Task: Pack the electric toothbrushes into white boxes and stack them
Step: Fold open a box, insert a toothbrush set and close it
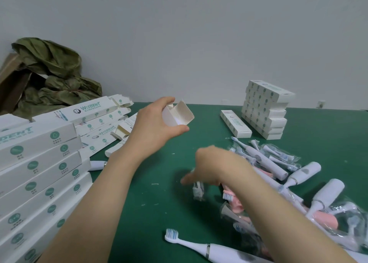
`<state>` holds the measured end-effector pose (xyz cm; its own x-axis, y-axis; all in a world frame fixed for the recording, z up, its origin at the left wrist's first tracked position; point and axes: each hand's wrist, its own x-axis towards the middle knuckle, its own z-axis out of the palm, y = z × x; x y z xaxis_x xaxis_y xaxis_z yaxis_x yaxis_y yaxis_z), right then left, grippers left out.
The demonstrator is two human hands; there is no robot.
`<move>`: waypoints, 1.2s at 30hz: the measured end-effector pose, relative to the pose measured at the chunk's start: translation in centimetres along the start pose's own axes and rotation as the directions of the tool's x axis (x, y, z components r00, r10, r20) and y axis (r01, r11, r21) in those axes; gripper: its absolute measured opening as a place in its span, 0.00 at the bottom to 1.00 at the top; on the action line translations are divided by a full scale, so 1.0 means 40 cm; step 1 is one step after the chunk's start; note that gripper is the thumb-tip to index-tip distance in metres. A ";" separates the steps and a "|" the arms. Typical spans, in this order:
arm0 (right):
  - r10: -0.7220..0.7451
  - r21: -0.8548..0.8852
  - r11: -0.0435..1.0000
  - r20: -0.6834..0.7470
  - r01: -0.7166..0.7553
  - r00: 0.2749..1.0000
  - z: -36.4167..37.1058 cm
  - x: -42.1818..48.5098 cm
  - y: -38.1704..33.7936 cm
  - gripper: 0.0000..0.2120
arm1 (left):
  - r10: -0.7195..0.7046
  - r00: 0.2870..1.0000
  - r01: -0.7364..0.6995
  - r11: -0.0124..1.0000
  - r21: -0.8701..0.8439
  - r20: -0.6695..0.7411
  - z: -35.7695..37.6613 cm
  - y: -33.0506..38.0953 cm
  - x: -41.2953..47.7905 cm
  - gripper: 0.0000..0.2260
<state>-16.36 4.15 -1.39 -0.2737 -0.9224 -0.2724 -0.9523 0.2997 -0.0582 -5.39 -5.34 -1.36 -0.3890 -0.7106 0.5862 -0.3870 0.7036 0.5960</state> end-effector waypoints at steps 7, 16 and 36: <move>-0.069 0.077 0.995 0.073 0.064 0.995 0.019 0.038 0.032 0.10 | -0.012 1.000 0.013 1.000 -0.014 0.028 -0.005 0.002 -0.006 0.33; -0.498 0.842 0.406 -0.121 0.354 0.859 -0.092 -0.031 0.135 0.07 | -0.005 0.998 0.005 1.000 -0.005 0.059 0.003 0.015 -0.011 0.32; -0.065 0.294 0.777 -0.843 0.557 0.534 -0.074 -0.003 0.047 0.10 | 0.043 0.991 -0.028 0.993 -0.119 0.126 0.018 0.059 -0.024 0.23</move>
<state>-18.51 4.10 1.38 -0.1988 -0.7175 0.6676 -0.8526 -0.2093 -0.4789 -6.53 -2.99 -0.92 -0.5076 -0.6735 0.5373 -0.2740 0.7175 0.6404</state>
